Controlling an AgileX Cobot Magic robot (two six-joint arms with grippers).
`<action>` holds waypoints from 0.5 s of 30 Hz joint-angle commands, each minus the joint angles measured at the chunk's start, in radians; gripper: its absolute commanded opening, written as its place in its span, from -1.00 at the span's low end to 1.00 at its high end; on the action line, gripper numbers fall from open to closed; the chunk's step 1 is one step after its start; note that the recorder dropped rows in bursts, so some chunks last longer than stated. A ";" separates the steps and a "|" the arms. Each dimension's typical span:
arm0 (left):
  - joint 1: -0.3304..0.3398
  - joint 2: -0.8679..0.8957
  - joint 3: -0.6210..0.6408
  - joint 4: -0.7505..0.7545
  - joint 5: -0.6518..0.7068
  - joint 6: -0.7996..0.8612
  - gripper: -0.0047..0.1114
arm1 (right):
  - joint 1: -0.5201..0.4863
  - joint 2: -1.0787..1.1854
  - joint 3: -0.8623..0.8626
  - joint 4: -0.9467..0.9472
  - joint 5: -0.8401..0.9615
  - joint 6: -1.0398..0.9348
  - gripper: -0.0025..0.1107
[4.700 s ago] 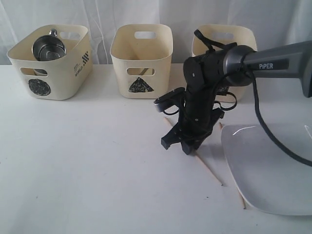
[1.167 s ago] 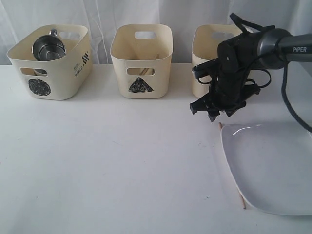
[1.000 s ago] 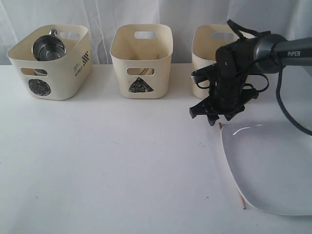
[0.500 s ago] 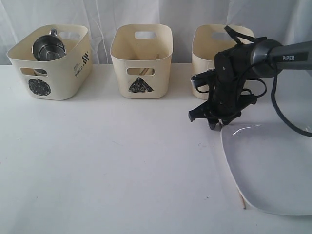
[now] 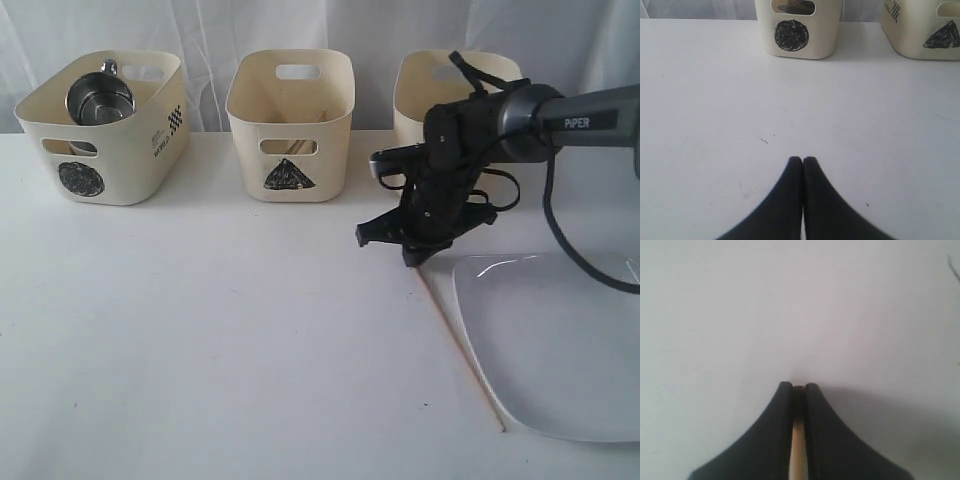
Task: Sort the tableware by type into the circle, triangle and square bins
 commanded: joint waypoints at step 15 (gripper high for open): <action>0.001 -0.005 0.003 -0.004 0.000 -0.006 -0.92 | 0.128 0.001 -0.092 0.127 -0.013 -0.087 -0.93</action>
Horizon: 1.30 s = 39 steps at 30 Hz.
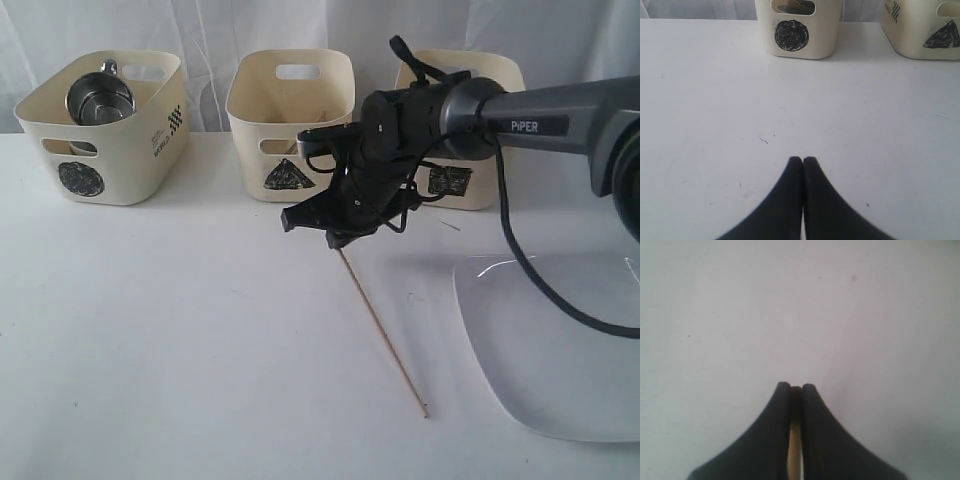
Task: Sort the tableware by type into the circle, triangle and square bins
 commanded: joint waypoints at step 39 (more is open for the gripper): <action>0.001 -0.005 0.003 -0.004 0.000 -0.004 -0.92 | 0.080 -0.151 0.369 -0.082 0.046 -0.101 -0.36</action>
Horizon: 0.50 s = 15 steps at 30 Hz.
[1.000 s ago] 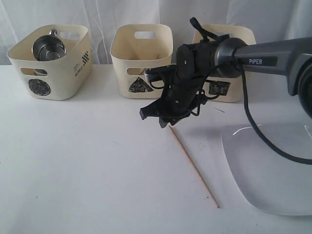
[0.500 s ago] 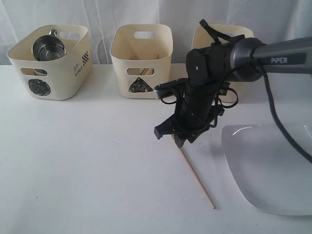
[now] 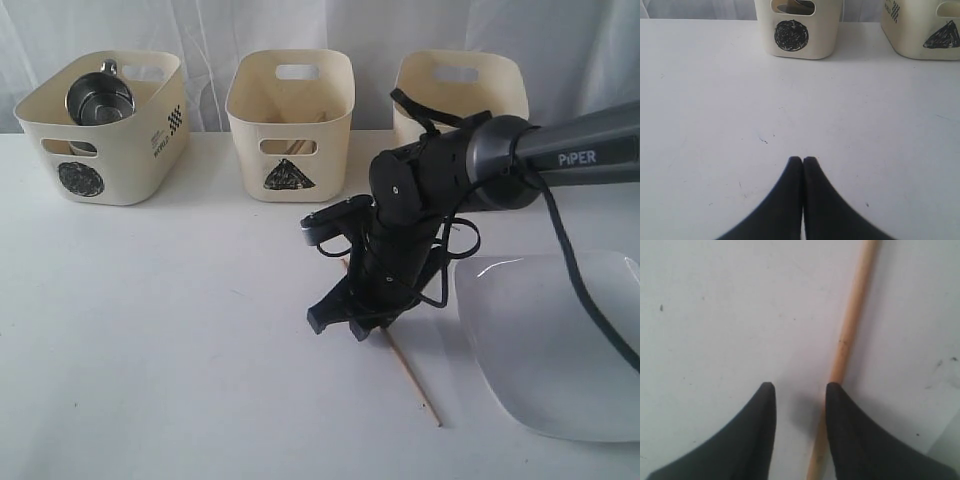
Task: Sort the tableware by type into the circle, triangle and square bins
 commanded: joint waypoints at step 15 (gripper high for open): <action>0.001 -0.005 0.003 -0.004 0.000 -0.004 -0.92 | 0.000 -0.057 0.008 -0.105 0.012 0.092 -0.36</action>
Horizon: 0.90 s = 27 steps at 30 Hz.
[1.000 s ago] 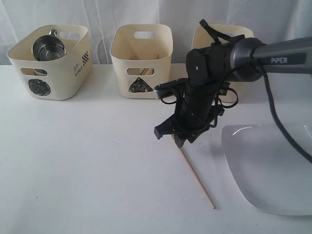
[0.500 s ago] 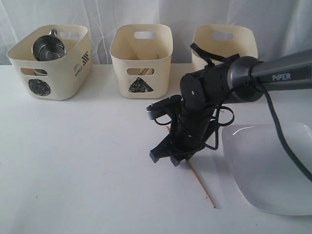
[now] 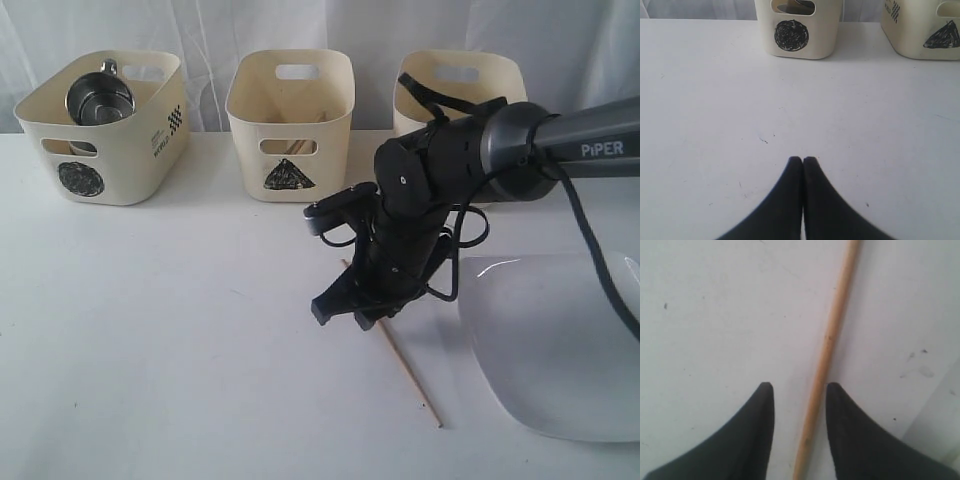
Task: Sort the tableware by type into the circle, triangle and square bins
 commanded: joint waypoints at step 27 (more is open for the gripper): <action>0.001 -0.005 0.003 -0.004 0.000 -0.004 -0.92 | 0.017 0.007 0.003 0.006 -0.162 0.183 -0.96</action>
